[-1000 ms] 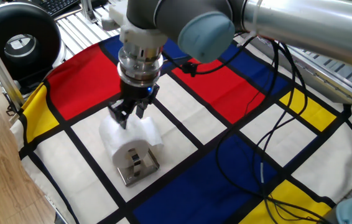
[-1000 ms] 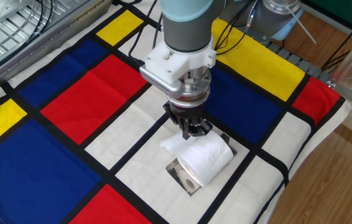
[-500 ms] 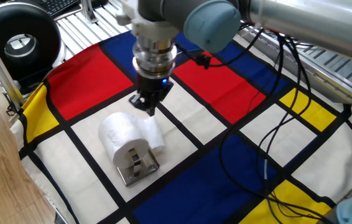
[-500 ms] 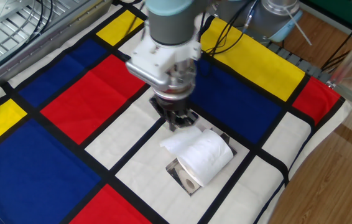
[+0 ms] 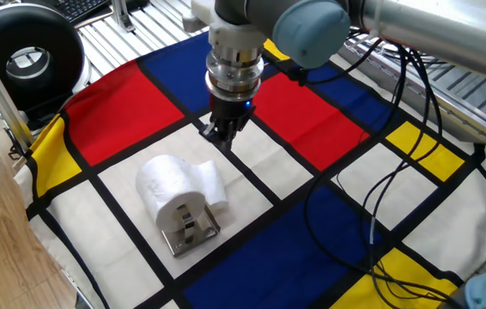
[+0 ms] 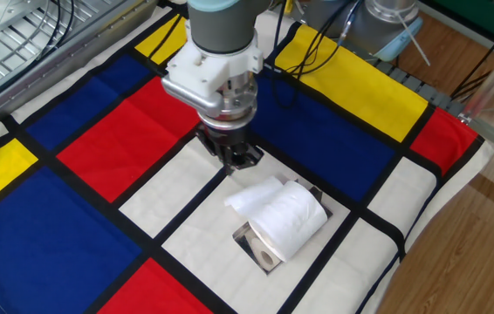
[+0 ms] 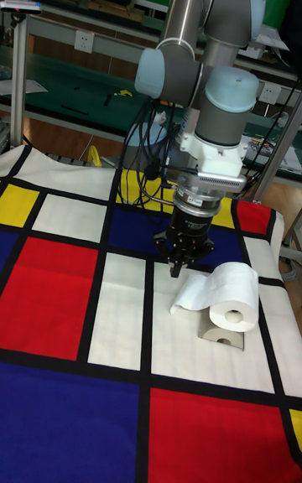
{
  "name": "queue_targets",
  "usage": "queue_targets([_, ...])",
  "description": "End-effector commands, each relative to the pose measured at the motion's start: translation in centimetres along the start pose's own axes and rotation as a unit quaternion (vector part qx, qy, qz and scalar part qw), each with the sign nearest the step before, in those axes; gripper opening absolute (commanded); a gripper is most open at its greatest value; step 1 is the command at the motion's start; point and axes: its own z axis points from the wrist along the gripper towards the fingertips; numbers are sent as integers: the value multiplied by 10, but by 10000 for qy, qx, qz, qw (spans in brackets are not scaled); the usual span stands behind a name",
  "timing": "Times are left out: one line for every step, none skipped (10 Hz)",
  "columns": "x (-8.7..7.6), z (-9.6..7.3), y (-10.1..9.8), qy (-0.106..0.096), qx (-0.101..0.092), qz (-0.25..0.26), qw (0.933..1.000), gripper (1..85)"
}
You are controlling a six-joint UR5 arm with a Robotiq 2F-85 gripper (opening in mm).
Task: Put the toilet paper on its holder
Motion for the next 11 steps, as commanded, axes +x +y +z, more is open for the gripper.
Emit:
queue_targets([-1,-1,-12,-26,141,65,9999,13])
queue_targets([-7,-1,-11,-16,26,5,10000,13])
queue_targets([-11,2,-15,-30,50,-12,10000,13])
queue_targets([-16,7,-18,-60,52,-58,10000,13])
queue_targets([-22,12,-19,-84,31,-103,9999,13])
queue_targets([-25,12,-21,-85,8,-132,9999,13])
queue_targets([-26,11,-25,-62,7,-147,9999,13])
queue_targets([-25,11,-23,-35,-34,-113,9999,13])
queue_targets([-19,10,-19,83,-104,-39,9999,13])
queue_targets([-15,10,-23,157,-32,-21,9999,13])
queue_targets([-19,11,-26,77,35,5,10000,13])
